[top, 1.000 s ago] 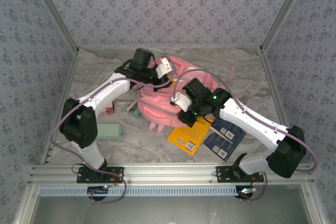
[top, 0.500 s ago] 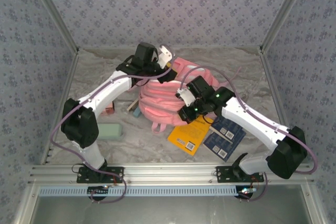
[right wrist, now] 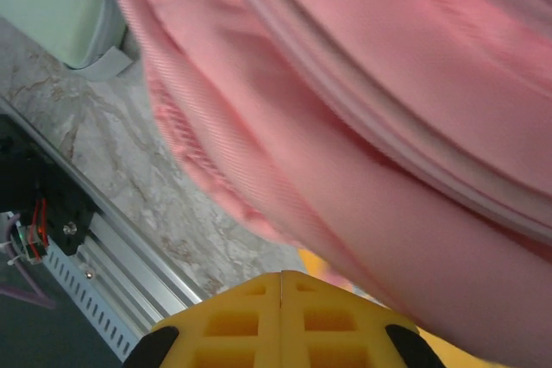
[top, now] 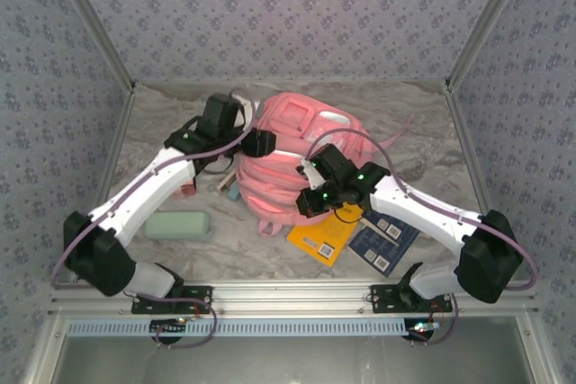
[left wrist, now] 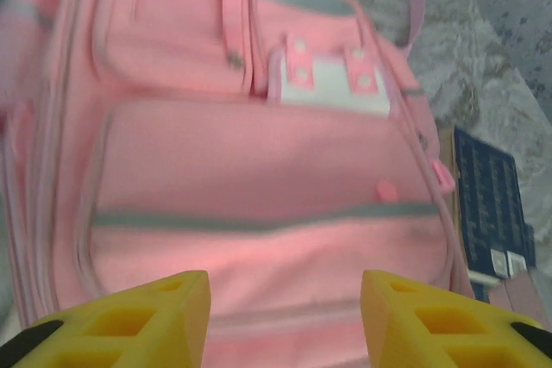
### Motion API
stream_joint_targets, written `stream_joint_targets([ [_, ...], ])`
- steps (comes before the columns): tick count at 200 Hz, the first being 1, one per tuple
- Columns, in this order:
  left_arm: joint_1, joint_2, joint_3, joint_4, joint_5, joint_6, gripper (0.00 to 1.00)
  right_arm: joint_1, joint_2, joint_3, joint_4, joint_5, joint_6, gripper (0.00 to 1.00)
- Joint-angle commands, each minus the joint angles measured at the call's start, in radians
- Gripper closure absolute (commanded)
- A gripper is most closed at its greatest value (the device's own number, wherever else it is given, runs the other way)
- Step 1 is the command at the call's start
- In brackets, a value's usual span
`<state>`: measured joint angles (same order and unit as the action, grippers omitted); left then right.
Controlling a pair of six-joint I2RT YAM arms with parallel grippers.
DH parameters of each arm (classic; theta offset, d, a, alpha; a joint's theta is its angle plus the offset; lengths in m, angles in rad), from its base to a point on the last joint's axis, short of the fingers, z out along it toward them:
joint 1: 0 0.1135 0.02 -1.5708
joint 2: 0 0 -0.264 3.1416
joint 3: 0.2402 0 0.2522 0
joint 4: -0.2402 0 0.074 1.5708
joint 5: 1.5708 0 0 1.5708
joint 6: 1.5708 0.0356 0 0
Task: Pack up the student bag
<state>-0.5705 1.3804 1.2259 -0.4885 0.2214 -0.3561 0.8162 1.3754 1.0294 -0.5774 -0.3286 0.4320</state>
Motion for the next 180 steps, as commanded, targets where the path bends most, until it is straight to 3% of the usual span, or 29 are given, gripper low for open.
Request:
stream_joint_targets([
  [1,-0.038,-0.079,-0.144,-0.027,0.047,-0.143,0.51,0.049,0.036,-0.002,0.050,-0.004,0.037,0.95],
  [18,-0.068,-0.125,-0.213,-0.028,0.010,-0.166,0.51,0.066,0.034,-0.004,0.047,0.011,0.028,0.92],
  [31,-0.111,-0.148,-0.255,0.000,-0.010,-0.183,0.51,0.067,0.001,0.001,0.010,0.056,0.025,0.78],
  [47,-0.205,-0.161,-0.282,0.017,-0.127,-0.205,0.49,0.051,-0.063,0.007,-0.019,0.144,0.026,0.67],
  [67,-0.281,-0.191,-0.334,0.075,-0.197,-0.267,0.48,-0.008,-0.160,-0.006,-0.059,0.217,0.054,0.59],
  [74,-0.294,-0.203,-0.351,0.087,-0.205,-0.287,0.48,-0.037,-0.186,-0.009,-0.078,0.237,0.073,0.53],
  [76,-0.296,-0.208,-0.355,0.088,-0.208,-0.291,0.48,-0.047,-0.194,-0.007,-0.088,0.244,0.078,0.44],
  [82,-0.301,-0.220,-0.366,0.084,-0.219,-0.298,0.48,-0.068,-0.204,-0.002,-0.107,0.249,0.079,0.36],
  [95,-0.308,-0.252,-0.385,0.055,-0.267,-0.302,0.48,-0.118,-0.203,0.027,-0.152,0.253,0.048,0.34],
  [114,-0.308,-0.319,-0.437,0.056,-0.306,-0.307,0.49,-0.177,-0.153,0.079,-0.149,0.191,-0.095,0.27],
  [139,-0.309,-0.427,-0.505,0.079,-0.353,-0.317,0.50,-0.253,-0.002,0.215,-0.125,0.114,-0.260,0.26],
  [156,-0.309,-0.467,-0.526,0.080,-0.364,-0.302,0.51,-0.329,0.146,0.313,-0.133,-0.061,-0.344,0.26],
  [180,-0.306,-0.474,-0.525,0.062,-0.346,-0.266,0.52,-0.349,0.310,0.426,-0.159,-0.232,-0.414,0.28],
])
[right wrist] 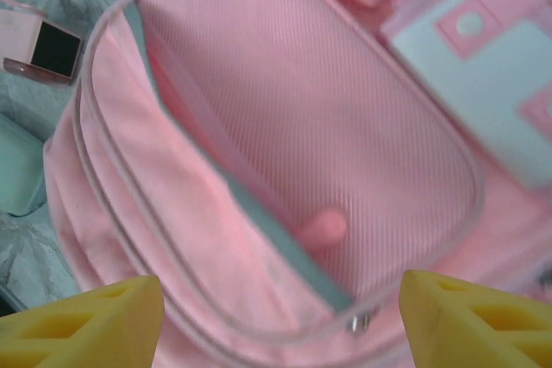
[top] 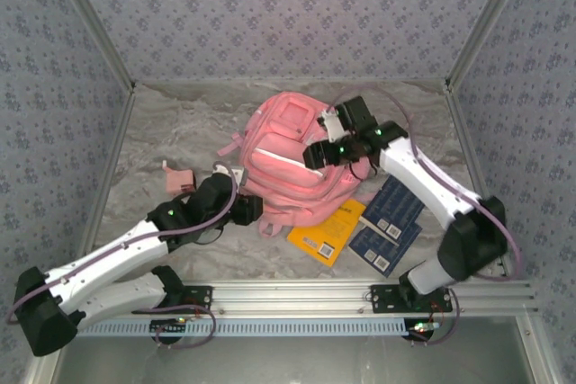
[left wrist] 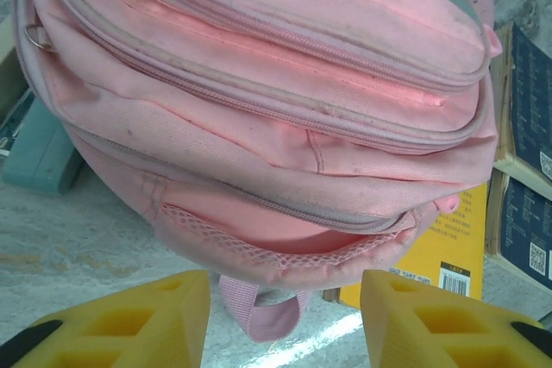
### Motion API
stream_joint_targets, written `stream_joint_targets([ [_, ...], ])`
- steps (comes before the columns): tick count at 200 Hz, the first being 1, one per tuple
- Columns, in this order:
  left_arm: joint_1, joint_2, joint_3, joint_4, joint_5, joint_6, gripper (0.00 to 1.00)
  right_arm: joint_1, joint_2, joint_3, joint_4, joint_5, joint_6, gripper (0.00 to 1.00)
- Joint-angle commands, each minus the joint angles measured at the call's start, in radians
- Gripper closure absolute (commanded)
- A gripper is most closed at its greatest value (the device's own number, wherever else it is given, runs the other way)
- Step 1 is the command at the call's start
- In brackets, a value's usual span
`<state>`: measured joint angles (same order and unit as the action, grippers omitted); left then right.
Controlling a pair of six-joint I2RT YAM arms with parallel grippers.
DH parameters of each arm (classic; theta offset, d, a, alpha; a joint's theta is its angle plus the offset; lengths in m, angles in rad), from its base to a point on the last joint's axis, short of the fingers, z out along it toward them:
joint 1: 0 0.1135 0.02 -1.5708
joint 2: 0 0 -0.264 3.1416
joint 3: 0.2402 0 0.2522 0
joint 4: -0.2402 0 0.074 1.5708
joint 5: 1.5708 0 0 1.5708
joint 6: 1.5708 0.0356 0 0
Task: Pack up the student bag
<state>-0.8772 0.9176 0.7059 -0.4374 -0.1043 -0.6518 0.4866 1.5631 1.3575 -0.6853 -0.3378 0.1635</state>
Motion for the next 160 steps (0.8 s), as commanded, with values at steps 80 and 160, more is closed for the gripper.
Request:
stream_joint_targets([
  [80,0.017,-0.017,-0.013,0.009,0.032,0.078,0.55,0.045,0.332,0.218,-0.118,-0.420,-0.241,0.56],
  [160,0.038,0.014,-0.006,0.017,0.052,0.077,0.57,0.094,0.352,0.204,-0.124,-0.371,-0.273,0.78],
])
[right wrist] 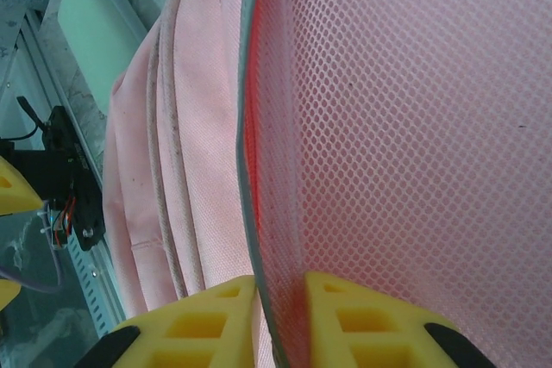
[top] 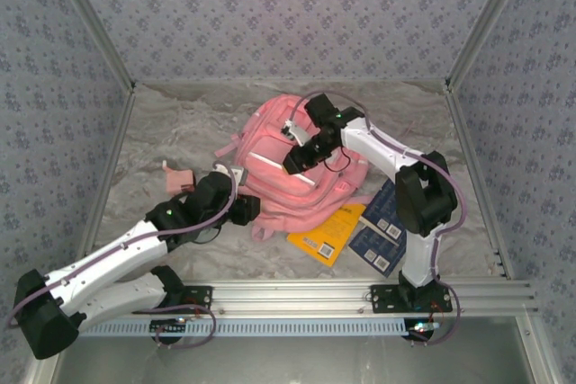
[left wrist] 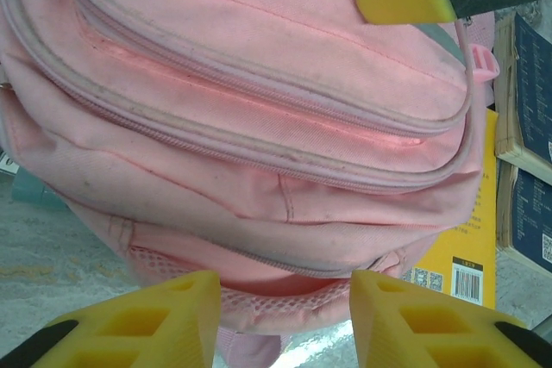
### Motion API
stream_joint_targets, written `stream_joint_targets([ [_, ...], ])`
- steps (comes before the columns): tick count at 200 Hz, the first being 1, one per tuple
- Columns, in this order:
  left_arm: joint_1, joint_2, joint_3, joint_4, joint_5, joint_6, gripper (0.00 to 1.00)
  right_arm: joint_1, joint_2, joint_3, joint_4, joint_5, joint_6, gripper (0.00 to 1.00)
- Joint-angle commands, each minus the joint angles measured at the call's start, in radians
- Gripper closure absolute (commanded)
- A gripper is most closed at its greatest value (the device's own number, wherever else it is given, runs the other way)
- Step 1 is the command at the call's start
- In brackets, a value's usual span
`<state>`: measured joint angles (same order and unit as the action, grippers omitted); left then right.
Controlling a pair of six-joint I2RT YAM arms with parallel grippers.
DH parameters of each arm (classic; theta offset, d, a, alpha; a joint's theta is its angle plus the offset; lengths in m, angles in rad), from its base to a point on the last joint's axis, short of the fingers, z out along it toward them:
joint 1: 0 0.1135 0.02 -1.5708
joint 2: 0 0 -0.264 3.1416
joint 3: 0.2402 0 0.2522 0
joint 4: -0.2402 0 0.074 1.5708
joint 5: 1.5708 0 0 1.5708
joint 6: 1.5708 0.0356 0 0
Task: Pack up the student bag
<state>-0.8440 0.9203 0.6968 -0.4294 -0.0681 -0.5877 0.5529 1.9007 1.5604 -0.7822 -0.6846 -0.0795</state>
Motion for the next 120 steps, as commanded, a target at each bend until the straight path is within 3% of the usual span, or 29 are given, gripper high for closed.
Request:
stream_joint_targets([
  [1,0.004,0.012,0.004,0.009,0.016,0.012,0.57,0.029,0.016,0.002,-0.028,-0.024,-0.030,0.78],
  [21,0.004,0.019,0.008,-0.001,0.017,0.008,0.57,0.049,0.038,0.012,-0.036,-0.020,-0.032,0.79],
  [38,0.005,0.018,0.013,-0.013,0.019,0.006,0.56,0.058,0.062,0.030,-0.053,-0.021,-0.026,0.91],
  [65,0.004,0.018,0.026,-0.048,0.012,0.012,0.55,0.051,0.043,0.021,-0.011,-0.061,-0.003,0.99],
  [120,0.007,0.008,0.048,-0.110,-0.025,-0.006,0.55,0.018,-0.026,-0.005,0.074,-0.032,0.092,1.00],
])
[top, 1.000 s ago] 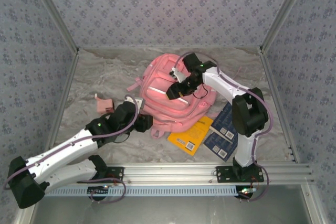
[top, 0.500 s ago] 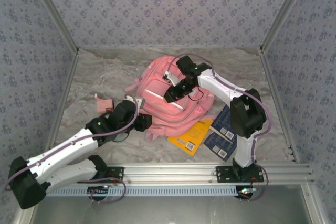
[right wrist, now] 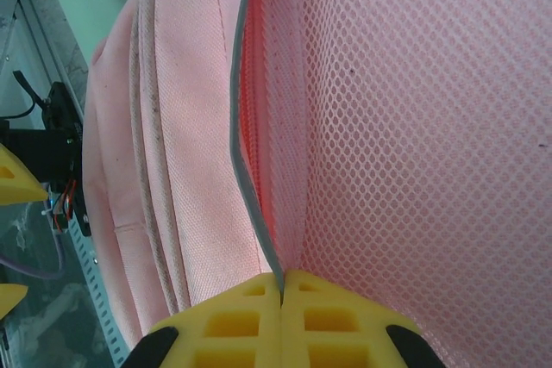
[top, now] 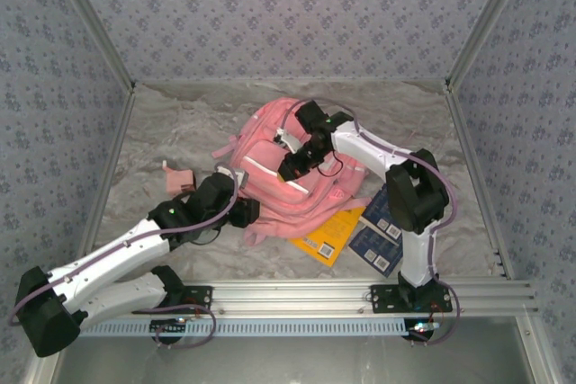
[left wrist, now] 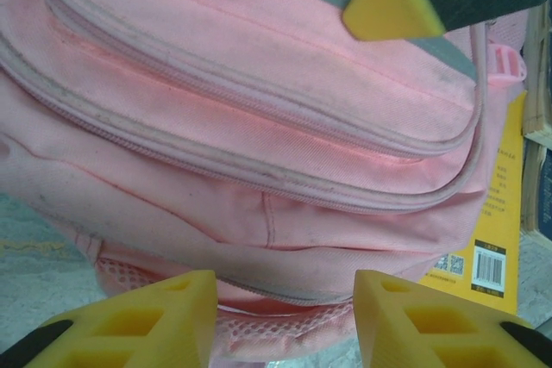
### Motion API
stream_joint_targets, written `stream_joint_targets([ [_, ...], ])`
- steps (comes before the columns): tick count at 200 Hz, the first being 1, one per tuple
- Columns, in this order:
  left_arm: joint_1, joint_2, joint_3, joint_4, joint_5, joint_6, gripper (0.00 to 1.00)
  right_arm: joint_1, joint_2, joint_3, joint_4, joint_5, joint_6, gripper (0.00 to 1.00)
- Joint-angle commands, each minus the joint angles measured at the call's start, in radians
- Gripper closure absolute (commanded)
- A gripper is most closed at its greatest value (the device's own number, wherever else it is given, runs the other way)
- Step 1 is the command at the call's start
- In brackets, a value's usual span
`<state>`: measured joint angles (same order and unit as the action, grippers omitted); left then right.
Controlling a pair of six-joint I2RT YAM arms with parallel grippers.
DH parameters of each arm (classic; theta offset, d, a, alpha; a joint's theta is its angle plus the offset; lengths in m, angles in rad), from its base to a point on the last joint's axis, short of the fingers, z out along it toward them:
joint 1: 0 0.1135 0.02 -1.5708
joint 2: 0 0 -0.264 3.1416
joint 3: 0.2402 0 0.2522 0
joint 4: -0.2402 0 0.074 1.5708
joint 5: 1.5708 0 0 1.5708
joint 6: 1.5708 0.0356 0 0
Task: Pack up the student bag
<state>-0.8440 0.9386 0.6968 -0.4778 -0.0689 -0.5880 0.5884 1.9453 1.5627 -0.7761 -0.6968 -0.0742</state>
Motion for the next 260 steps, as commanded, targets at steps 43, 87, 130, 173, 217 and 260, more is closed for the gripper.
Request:
stream_joint_targets([
  [43,0.006,0.027,0.128,-0.153,0.015,-0.050,0.53,-0.073,-0.143,-0.052,0.274,0.070,0.423,1.00],
  [87,-0.012,0.049,0.149,-0.171,0.026,-0.037,0.51,-0.093,-0.151,-0.051,0.386,-0.015,0.672,1.00],
  [130,-0.007,0.065,0.150,-0.207,-0.094,-0.037,0.49,-0.081,-0.121,0.104,0.185,-0.034,0.504,1.00],
  [173,0.071,0.058,0.077,-0.206,-0.119,-0.088,0.51,-0.046,-0.006,0.234,-0.087,0.030,0.266,1.00],
  [217,0.112,0.038,0.017,-0.144,-0.108,-0.104,0.54,-0.011,0.091,0.276,-0.116,-0.087,0.195,0.72],
  [260,0.121,0.005,0.006,-0.152,-0.105,-0.099,0.55,-0.013,0.095,0.306,-0.147,-0.025,0.179,0.58],
])
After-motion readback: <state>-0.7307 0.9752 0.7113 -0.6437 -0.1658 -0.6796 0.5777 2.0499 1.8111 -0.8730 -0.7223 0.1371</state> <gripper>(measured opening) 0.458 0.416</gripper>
